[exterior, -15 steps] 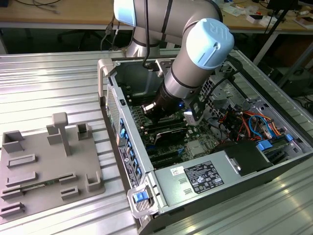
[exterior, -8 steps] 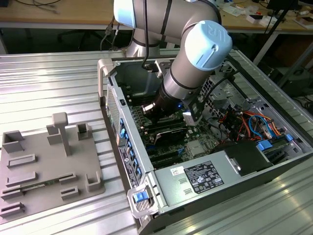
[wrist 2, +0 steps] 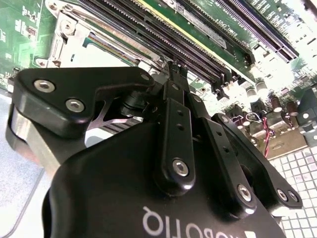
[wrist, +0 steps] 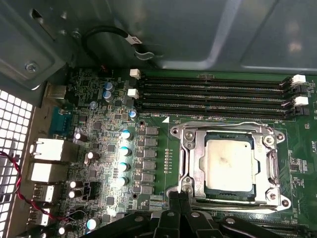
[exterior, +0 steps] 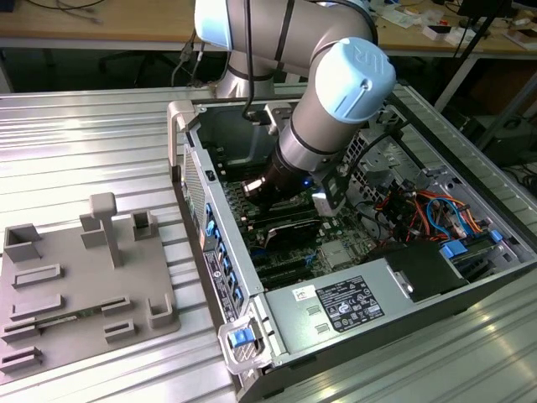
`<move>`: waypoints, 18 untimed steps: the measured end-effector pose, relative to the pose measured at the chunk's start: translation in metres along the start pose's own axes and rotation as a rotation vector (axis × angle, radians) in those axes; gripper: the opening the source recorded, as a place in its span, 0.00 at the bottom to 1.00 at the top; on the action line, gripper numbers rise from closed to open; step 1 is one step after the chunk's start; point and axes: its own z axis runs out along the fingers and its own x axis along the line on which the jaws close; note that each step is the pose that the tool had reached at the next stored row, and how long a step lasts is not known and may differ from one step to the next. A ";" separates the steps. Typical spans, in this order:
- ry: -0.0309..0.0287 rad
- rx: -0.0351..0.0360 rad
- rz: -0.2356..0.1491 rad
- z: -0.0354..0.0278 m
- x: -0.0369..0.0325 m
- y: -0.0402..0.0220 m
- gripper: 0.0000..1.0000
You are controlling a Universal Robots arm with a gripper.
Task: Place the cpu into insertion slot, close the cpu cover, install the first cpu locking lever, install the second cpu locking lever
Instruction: 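Install the second cpu locking lever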
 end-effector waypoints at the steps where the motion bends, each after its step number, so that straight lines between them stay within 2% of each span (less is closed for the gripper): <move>1: 0.0000 0.0000 0.000 0.0004 0.0001 0.0002 0.11; 8: -0.0002 -0.0036 0.000 0.0026 0.0008 0.0026 0.11; 18: -0.0003 -0.0070 0.000 0.0059 0.0009 0.0026 0.11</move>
